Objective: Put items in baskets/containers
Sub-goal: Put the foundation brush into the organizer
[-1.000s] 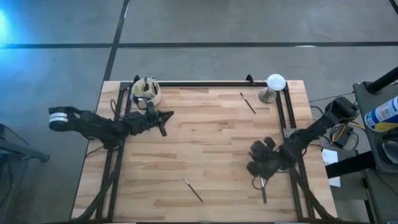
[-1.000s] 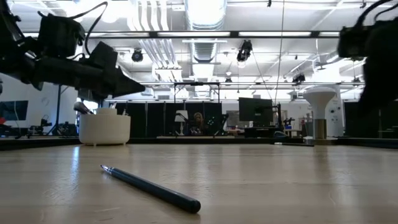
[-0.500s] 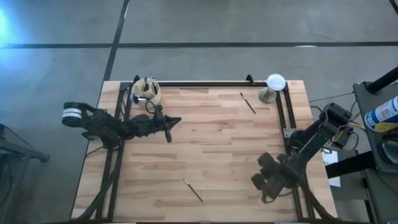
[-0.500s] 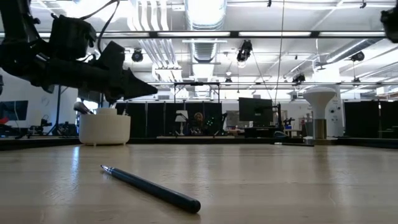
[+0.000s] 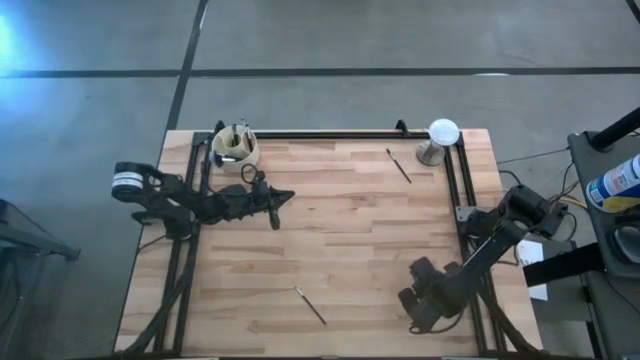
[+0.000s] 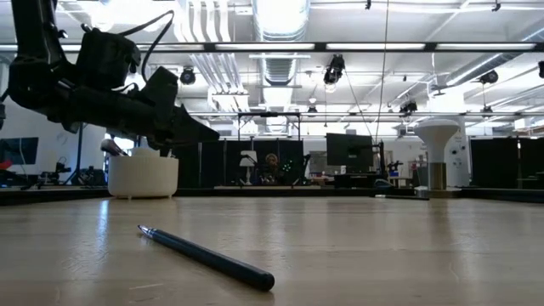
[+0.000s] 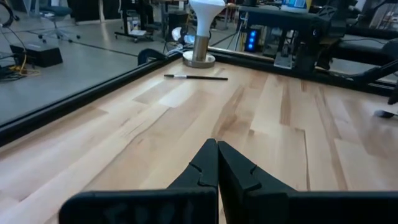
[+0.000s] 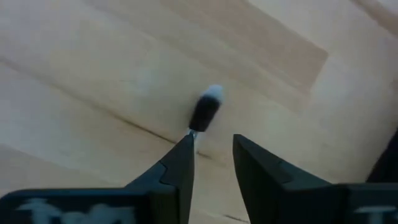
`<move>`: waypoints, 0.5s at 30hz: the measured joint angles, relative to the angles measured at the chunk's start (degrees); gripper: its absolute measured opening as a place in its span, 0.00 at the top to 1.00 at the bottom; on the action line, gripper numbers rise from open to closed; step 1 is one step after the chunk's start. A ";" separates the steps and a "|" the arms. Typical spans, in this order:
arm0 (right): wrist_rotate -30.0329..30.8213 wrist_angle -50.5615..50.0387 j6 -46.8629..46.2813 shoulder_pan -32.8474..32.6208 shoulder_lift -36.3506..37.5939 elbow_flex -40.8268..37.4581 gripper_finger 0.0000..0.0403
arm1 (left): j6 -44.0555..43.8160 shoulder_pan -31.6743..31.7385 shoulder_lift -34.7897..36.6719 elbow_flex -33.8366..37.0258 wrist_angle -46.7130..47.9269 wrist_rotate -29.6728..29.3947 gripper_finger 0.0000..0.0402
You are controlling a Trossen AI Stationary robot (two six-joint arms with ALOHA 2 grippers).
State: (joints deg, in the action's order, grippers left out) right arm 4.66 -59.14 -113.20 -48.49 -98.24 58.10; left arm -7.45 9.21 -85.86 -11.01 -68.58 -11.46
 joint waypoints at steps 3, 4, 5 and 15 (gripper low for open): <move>-0.19 2.55 0.06 0.00 -1.08 -0.48 0.72 | -0.17 0.00 0.21 -0.01 -0.03 0.00 1.00; -0.19 3.52 0.34 0.00 -1.23 -0.59 0.72 | -0.19 0.02 0.32 -0.01 -0.04 0.02 1.00; -0.19 3.94 0.45 0.00 -1.26 -0.71 0.72 | -0.23 0.02 0.39 -0.01 -0.02 0.02 1.00; 0.18 4.51 0.36 0.02 -1.20 -1.28 0.72 | -0.54 0.02 0.39 -0.01 0.02 0.02 1.00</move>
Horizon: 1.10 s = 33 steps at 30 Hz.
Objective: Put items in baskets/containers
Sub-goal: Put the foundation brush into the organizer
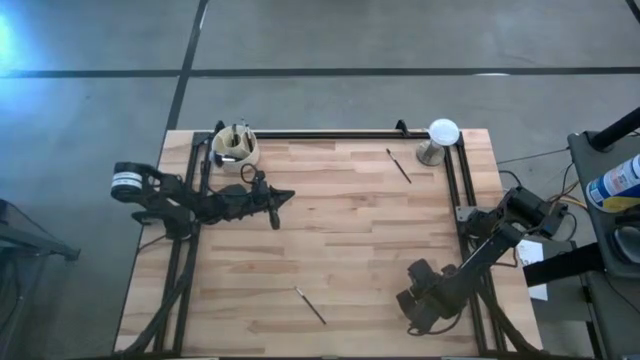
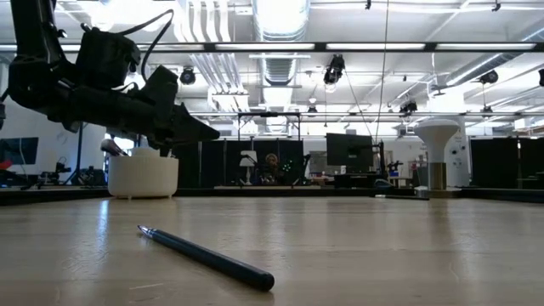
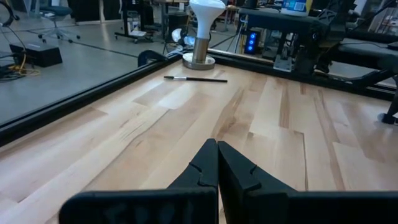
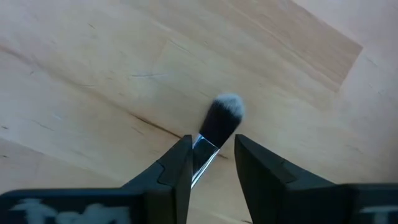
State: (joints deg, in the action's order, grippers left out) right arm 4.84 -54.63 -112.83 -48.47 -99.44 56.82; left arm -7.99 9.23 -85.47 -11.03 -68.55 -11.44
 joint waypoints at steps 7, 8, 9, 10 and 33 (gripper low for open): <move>-0.72 1.55 -0.99 0.03 0.00 -0.42 0.63 | 0.00 0.00 0.00 0.00 0.02 0.00 1.00; -0.54 2.66 -1.06 0.07 0.00 -0.82 0.62 | -0.01 0.00 0.00 0.00 0.05 0.01 1.00; -0.42 4.18 -1.10 0.11 -0.04 -1.39 0.61 | -0.10 0.00 0.00 0.00 0.07 0.01 1.00; -0.26 5.73 -1.10 0.11 -0.04 -2.04 0.60 | -0.31 0.00 0.00 0.00 0.07 0.02 1.00; 13.88 9.42 25.50 4.10 2.63 -0.30 0.94 | -2.38 -0.52 0.00 0.04 1.46 0.07 0.96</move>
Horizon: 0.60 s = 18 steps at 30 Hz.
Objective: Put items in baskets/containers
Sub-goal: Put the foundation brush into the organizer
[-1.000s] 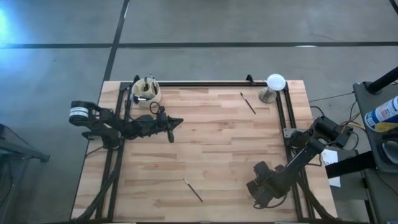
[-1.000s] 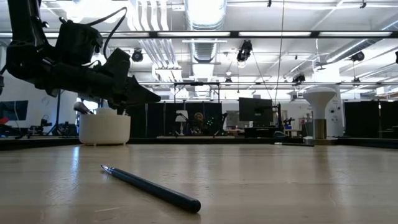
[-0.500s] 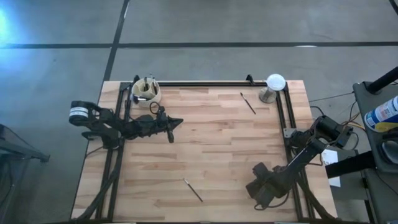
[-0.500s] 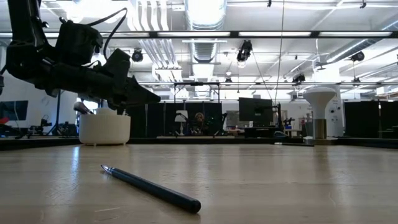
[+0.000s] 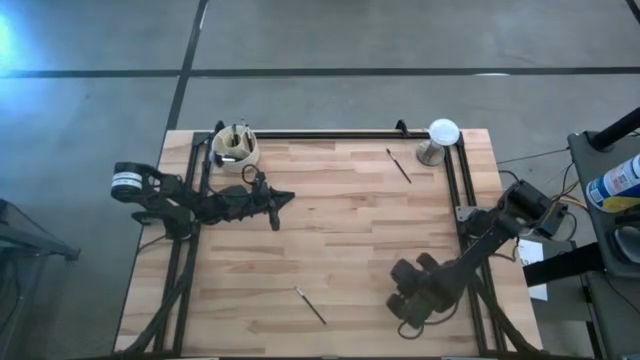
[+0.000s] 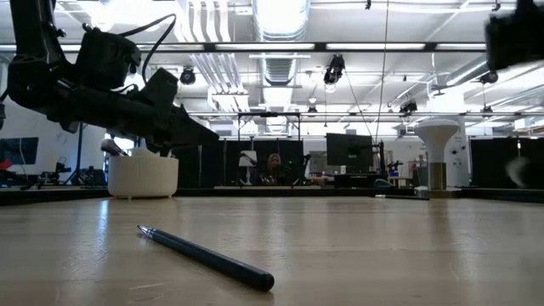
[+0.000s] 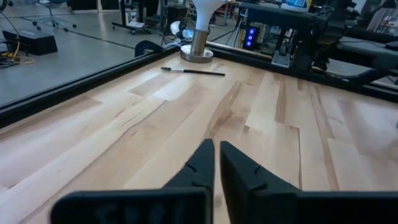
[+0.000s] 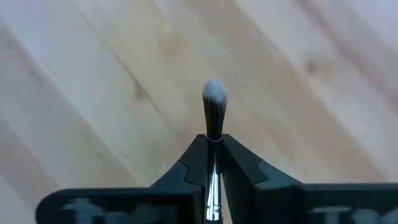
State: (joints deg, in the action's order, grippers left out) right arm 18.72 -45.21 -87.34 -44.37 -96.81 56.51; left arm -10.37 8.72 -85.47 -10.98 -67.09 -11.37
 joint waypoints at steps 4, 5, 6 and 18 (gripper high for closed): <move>5.96 3.76 15.01 3.67 3.83 -0.22 0.94 | 0.07 -0.36 -0.02 -0.27 -0.51 0.01 0.86; 7.41 5.58 19.64 4.91 4.92 -0.52 0.94 | 0.26 -0.57 -0.05 -0.48 -1.27 0.06 0.84; 8.60 7.44 24.09 6.26 5.96 -0.91 0.94 | 1.02 -0.93 -0.08 -0.64 -2.30 0.07 0.81; 7.52 67.00 77.21 24.49 12.20 -16.47 0.94 | 8.43 -9.69 -0.21 -3.71 -14.29 9.65 0.74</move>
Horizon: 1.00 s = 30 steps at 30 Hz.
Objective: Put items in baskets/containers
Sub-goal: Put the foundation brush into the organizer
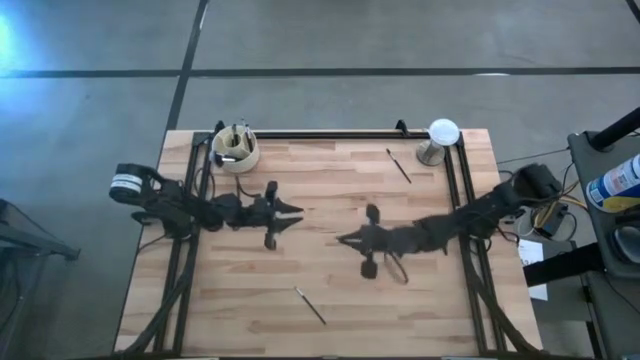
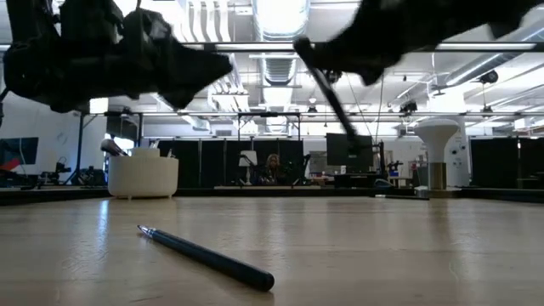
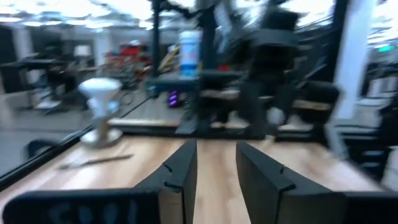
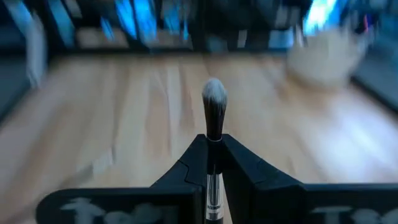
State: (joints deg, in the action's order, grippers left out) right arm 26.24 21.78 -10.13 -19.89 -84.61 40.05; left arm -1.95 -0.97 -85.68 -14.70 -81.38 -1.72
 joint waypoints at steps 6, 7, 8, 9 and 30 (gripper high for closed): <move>-12.35 30.82 10.70 7.33 -3.56 -5.42 0.94 | 0.62 -1.70 -0.01 -5.29 2.52 2.15 0.74; -13.78 33.28 11.58 8.02 -4.30 -5.65 0.94 | 0.60 -1.75 -0.01 -6.41 3.89 2.10 0.74; -15.06 35.81 12.06 8.57 -5.11 -5.55 0.94 | 0.57 -1.75 -0.01 -7.50 5.36 2.08 0.74; -16.00 36.84 12.26 8.95 -5.62 -5.40 0.94 | 0.56 -1.77 -0.02 -8.49 7.09 2.13 0.74; -15.78 37.36 14.41 9.43 -9.27 1.78 0.94 | 2.98 -4.81 -0.23 -14.68 15.63 4.13 0.74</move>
State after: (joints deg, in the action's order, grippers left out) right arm 10.46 59.14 4.28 -10.46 -93.89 41.83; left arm 1.04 -5.78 -85.91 -29.38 -65.75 2.41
